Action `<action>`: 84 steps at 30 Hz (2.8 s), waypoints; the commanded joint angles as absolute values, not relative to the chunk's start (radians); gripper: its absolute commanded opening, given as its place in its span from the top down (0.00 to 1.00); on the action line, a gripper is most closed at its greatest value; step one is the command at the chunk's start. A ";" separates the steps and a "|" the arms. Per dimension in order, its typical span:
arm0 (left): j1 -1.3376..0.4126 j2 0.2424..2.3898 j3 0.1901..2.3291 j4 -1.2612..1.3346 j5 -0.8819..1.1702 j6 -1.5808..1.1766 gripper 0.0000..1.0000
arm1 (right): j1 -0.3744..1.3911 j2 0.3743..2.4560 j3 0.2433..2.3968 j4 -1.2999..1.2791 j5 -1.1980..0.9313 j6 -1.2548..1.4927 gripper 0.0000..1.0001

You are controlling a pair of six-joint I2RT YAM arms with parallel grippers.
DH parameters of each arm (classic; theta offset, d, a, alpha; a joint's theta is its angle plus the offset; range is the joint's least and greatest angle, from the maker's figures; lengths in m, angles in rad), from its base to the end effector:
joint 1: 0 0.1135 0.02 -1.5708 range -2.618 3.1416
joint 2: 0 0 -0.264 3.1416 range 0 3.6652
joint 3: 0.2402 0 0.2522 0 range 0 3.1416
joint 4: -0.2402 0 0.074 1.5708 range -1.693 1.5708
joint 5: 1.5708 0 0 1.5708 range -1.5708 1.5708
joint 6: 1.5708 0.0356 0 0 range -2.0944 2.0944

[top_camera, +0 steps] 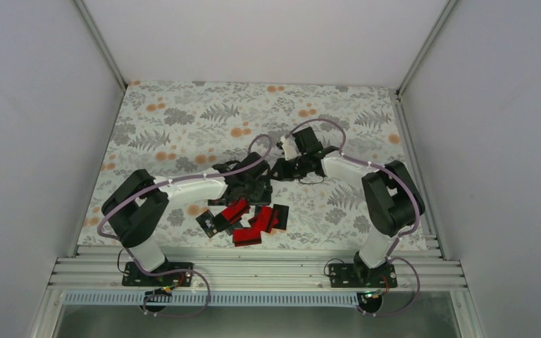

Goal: Put the credit cards into the card holder

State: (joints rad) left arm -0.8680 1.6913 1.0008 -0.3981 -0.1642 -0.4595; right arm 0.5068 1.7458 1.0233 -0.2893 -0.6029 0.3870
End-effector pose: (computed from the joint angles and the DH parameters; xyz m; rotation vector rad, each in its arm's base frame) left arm 0.2173 -0.2476 0.1691 0.4857 2.6093 -0.2300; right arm 0.2911 0.1847 0.1689 -0.4008 2.6718 1.0883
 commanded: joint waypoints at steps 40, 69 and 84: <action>-0.690 1.684 0.822 -0.097 0.279 -0.511 0.74 | 0.552 1.870 0.966 -0.196 -0.679 0.387 0.95; -0.643 1.752 0.807 -0.002 0.363 -0.526 0.81 | 0.570 1.927 1.035 -0.258 -0.676 0.367 0.96; -0.639 1.783 0.791 0.021 0.382 -0.523 0.81 | 0.630 2.023 1.181 -0.473 -0.482 0.334 0.96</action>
State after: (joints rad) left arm -0.6312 1.7241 0.8135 -0.0193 0.3832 -0.5282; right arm 0.5636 1.9335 1.1522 -0.4145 -0.6113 0.3592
